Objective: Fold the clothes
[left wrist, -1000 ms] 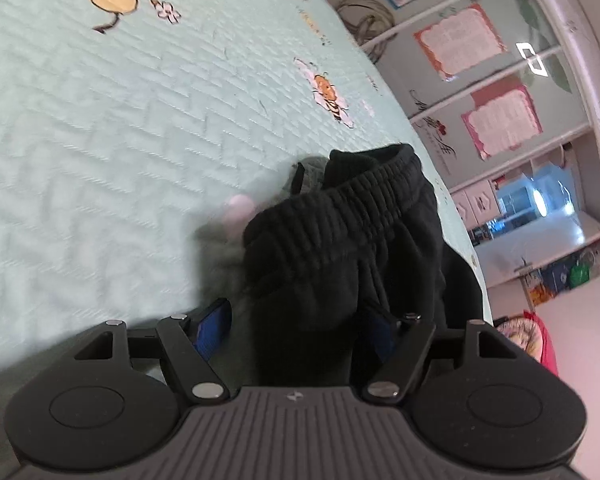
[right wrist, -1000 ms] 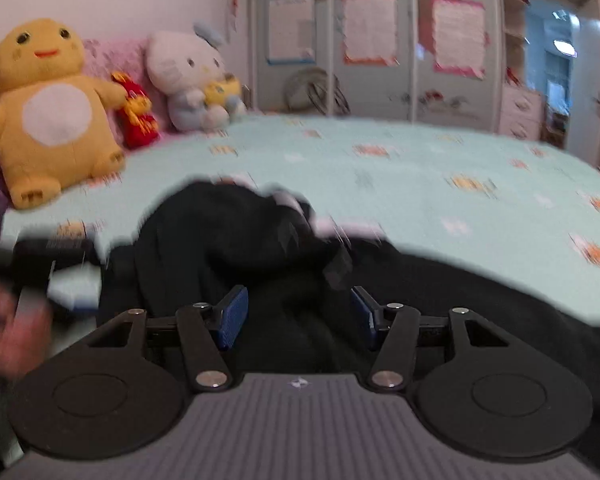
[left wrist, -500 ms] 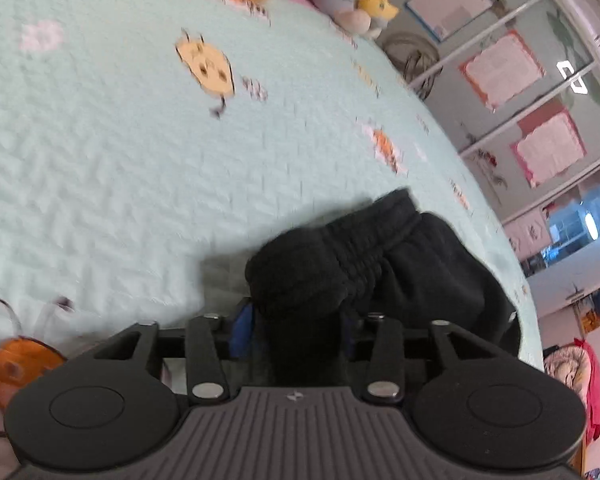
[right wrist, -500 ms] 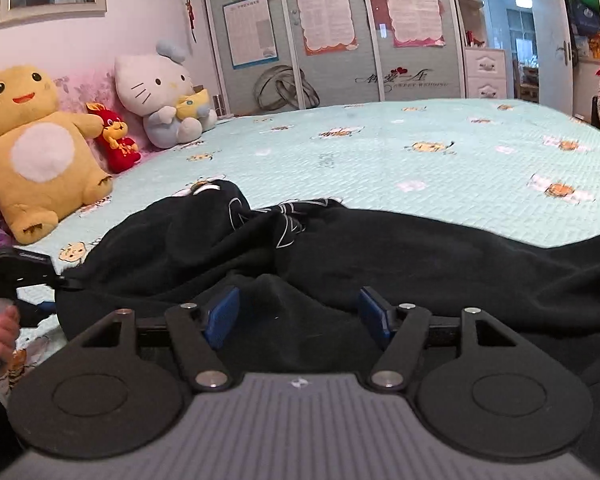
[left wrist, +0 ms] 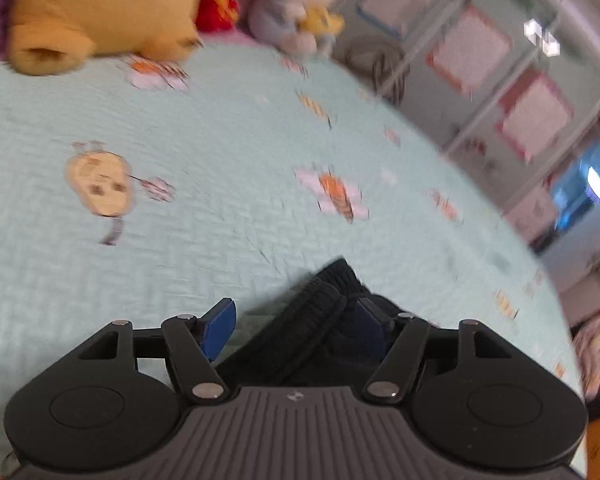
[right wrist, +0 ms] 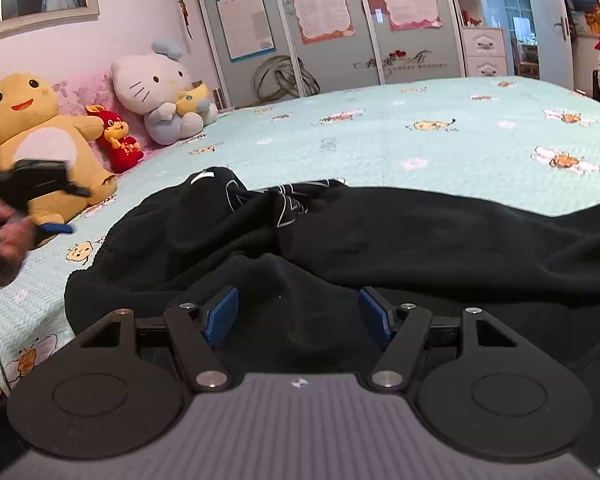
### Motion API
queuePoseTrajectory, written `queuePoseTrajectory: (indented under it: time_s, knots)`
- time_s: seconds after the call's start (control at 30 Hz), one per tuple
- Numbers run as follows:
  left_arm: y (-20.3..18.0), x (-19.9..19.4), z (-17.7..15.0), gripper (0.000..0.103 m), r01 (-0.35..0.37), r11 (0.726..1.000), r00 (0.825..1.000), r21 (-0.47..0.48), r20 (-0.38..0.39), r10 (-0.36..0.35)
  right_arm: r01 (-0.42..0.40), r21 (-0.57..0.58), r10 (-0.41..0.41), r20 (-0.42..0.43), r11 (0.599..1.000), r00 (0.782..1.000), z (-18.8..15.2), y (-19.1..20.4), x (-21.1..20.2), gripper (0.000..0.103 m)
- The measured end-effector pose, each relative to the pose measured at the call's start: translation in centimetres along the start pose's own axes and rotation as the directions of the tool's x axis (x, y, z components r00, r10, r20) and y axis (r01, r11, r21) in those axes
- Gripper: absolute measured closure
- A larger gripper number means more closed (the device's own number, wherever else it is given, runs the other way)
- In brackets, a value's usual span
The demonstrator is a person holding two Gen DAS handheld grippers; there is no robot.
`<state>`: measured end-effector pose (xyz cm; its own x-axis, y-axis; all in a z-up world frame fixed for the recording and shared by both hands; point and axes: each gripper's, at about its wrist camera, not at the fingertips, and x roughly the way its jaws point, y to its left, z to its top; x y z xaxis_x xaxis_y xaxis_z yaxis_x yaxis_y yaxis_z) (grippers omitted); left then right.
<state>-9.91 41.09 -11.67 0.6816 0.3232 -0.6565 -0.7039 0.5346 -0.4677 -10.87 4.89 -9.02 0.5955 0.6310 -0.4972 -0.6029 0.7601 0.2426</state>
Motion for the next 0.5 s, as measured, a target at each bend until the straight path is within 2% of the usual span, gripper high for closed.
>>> queuePoseTrajectory:
  time_s: [0.13,0.23,0.37,0.5]
  knots:
    - [-1.8,6.5,1.2,0.030,-0.060,0.996,0.989,0.062,-0.131,0.068,0.020,-0.013,-0.020,-0.017,1.000,1.000,-0.4,-0.5,0.4,0.036]
    - [-1.5,9.7,1.5,0.028,-0.076,0.997,0.979,0.034,-0.186,0.081,0.034,0.005,-0.034,-0.036,0.999,0.999,-0.6,-1.3,0.8,0.036]
    - [-0.8,10.8,2.0,0.028,-0.043,0.999,0.974,0.014,-0.223,0.045,0.054,0.020,-0.053,-0.070,0.998,0.996,-1.1,-2.2,1.8,0.036]
    - [0.5,9.5,4.1,0.029,0.044,0.995,0.975,-0.085,-0.212,-0.061,0.053,0.025,-0.051,-0.091,0.998,0.995,-1.7,-2.6,2.5,0.036]
